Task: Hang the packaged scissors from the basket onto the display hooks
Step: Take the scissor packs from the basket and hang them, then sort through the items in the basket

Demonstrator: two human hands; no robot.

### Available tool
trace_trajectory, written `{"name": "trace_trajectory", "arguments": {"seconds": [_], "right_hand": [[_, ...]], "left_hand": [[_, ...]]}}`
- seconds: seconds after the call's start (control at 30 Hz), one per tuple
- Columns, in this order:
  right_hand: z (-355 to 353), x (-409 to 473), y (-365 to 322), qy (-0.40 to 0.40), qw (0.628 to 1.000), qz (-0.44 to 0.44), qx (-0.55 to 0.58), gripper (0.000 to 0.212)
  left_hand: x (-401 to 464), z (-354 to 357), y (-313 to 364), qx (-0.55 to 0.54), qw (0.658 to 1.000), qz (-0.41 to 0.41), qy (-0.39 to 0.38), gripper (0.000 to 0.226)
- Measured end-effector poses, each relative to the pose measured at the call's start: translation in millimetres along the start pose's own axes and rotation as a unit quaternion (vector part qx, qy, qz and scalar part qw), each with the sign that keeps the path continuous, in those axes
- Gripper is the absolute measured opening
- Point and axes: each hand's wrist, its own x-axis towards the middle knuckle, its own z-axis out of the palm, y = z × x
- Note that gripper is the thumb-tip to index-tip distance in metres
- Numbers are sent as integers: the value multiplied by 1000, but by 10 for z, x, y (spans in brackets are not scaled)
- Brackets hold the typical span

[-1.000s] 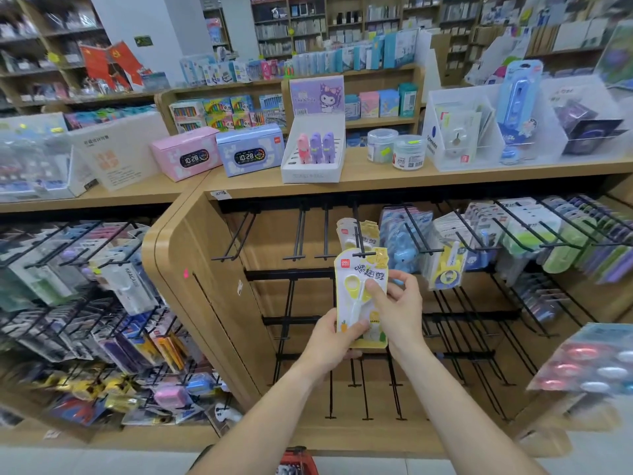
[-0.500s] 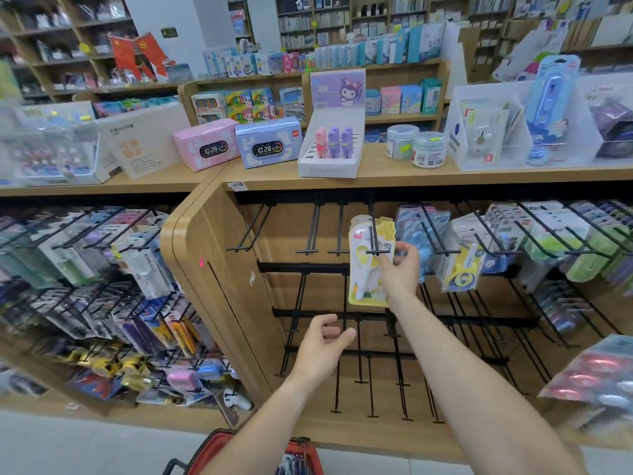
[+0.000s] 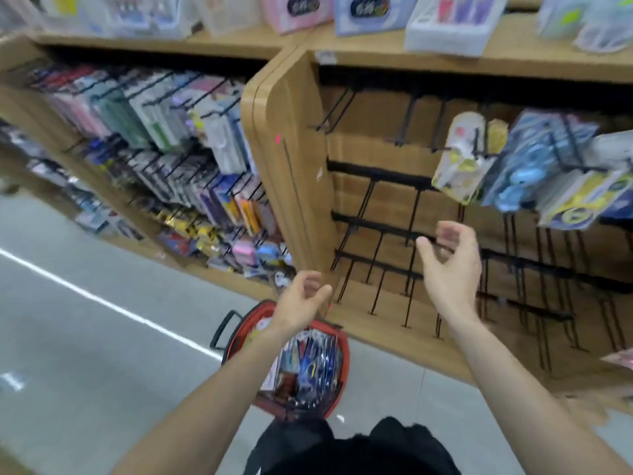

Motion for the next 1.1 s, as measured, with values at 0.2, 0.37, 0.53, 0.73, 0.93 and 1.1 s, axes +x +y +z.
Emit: {"name": "trace_trajectory", "arguments": {"seconds": [0.2,0.37,0.53,0.73,0.93,1.1], "right_hand": [[670,-1185,459,-253,964,71,-49,40],[1206,-1949,776,-373,914,116,-107,45],[1656,-2430,1012,-406,890,159,-135,53],[2274,-2771,1567,-400,880,193,-167,53],[2790,-2858,2401,-369,878,231,-199,57],[3052,-2778,3125,-299,884,281,-226,60]], "left_hand": [[-418,-412,-1008,28,993,-101,55,31],[-810,-612,-1525,71,983,-152,71,34],[-873,-669,-2072,95,980,-162,68,34],[-589,-503,-2895,86,976,-201,21,27],[-88,-199,-3566,130,975,-175,-48,36],[281,208,-4033,142,974,-155,-89,36]]}}
